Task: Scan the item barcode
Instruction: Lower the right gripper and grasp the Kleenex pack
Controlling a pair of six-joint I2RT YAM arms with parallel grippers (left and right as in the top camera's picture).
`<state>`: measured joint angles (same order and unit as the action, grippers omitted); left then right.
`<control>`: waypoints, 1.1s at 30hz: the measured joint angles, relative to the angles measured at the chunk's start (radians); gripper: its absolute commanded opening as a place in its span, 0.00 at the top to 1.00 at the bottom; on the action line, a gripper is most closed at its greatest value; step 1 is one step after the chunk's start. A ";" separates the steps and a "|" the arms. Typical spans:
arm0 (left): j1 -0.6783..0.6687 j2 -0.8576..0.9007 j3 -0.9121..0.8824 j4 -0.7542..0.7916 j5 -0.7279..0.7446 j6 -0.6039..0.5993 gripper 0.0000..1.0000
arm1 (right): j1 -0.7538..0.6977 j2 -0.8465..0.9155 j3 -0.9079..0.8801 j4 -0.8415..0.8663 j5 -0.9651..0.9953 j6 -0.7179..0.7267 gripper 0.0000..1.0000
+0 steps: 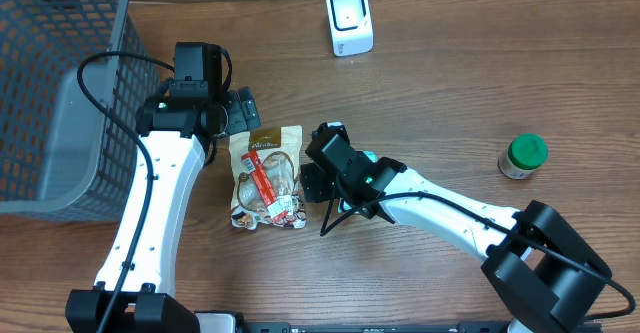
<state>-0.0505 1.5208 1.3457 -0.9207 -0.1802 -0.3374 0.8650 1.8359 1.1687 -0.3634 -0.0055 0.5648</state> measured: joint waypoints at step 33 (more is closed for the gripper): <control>0.000 0.000 0.000 0.000 0.000 0.000 0.01 | 0.001 0.000 0.000 0.039 0.008 0.008 0.40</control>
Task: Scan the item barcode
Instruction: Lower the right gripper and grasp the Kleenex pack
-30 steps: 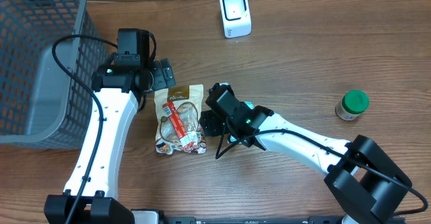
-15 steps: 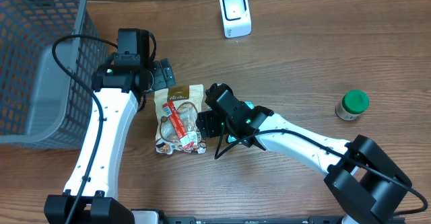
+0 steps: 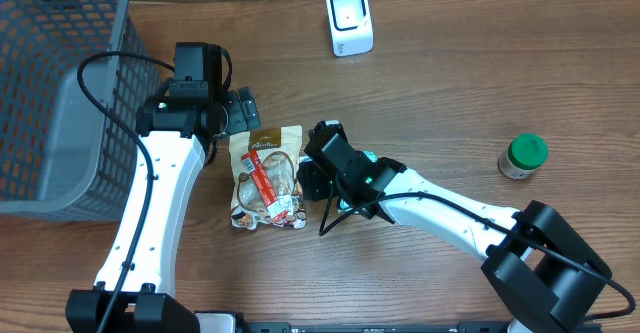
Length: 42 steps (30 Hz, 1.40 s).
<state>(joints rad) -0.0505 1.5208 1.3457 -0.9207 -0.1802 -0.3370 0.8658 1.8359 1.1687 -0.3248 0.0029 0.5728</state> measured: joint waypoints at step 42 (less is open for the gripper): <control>-0.002 0.000 0.000 0.000 0.000 0.000 0.00 | -0.043 0.107 -0.001 0.055 -0.024 0.000 0.64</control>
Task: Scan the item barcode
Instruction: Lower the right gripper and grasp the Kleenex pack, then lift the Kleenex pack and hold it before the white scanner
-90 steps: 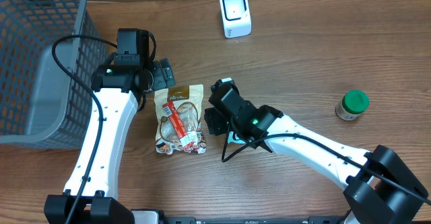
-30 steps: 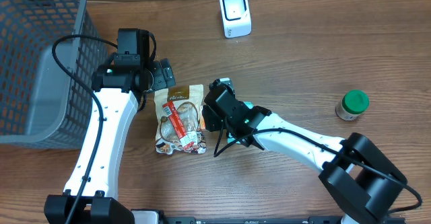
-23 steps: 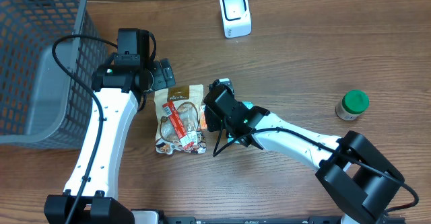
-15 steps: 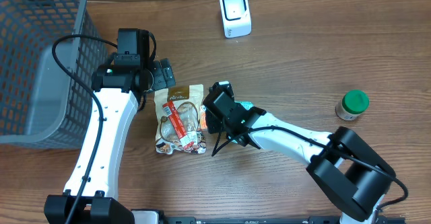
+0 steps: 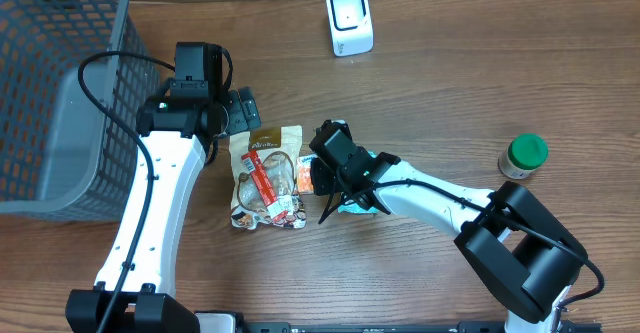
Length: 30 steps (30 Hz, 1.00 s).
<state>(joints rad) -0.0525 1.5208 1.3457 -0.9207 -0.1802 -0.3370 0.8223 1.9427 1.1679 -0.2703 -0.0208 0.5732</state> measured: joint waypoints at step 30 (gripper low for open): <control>0.000 0.000 0.000 0.000 0.000 0.000 0.00 | 0.000 0.020 -0.042 0.065 -0.024 0.002 0.96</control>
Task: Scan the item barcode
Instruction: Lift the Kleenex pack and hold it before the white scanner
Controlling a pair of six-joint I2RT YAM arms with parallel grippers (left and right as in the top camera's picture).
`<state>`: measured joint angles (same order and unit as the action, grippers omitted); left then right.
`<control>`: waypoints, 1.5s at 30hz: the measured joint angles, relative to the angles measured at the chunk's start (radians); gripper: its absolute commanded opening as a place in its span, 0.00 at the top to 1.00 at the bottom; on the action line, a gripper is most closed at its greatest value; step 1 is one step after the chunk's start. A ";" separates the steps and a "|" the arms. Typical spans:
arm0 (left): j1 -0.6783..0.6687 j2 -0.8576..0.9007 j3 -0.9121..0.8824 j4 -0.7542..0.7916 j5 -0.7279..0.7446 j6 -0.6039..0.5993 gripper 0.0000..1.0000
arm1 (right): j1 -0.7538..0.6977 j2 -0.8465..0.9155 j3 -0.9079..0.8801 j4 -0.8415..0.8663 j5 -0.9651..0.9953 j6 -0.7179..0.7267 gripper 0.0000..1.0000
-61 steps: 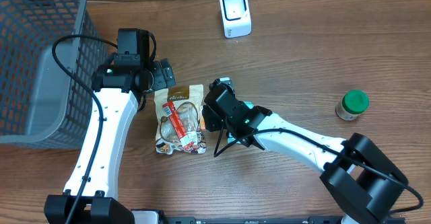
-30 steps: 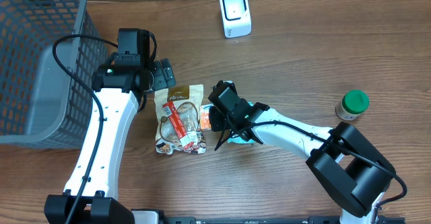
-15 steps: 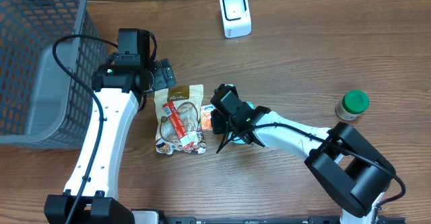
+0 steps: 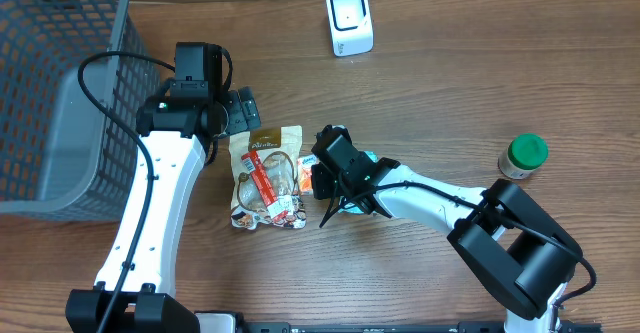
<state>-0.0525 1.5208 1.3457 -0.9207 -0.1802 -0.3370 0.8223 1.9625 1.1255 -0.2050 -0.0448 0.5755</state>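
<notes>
A snack bag (image 4: 264,178) with a brown top and a red strip lies flat at the table's middle. My right gripper (image 4: 311,177) is at the bag's right edge, where an orange part of the edge (image 4: 303,173) shows between its fingers, so it looks shut on that edge. The left gripper (image 4: 244,112) hovers just above the bag's top left corner, fingers apart and holding nothing. A white barcode scanner (image 4: 350,20) stands at the back of the table, well clear of both.
A grey mesh basket (image 4: 50,93) fills the far left. A small jar with a green lid (image 4: 523,156) stands at the right. A teal scrap (image 4: 371,159) shows under the right arm. Bare wood lies between bag and scanner.
The right arm's elbow has shifted slightly and the wrist sits a touch lower. The gripper stays at the bag's right edge with the orange part showing. Bag and left arm are unmoved.
At first my right gripper stood just right of the bag, no orange showing. It was then a little closer to the bag. After that the wrist had turned and the orange edge showed between the fingers, as it does now. The left arm never moved.
</notes>
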 measured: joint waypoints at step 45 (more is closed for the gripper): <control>0.000 0.000 0.000 0.000 0.000 0.000 0.00 | -0.246 -0.034 0.857 -0.505 0.375 -0.782 0.97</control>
<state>-0.0525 1.5208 1.3457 -0.9203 -0.1802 -0.3370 0.5766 1.9289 1.9827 -0.7097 0.3302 -0.2070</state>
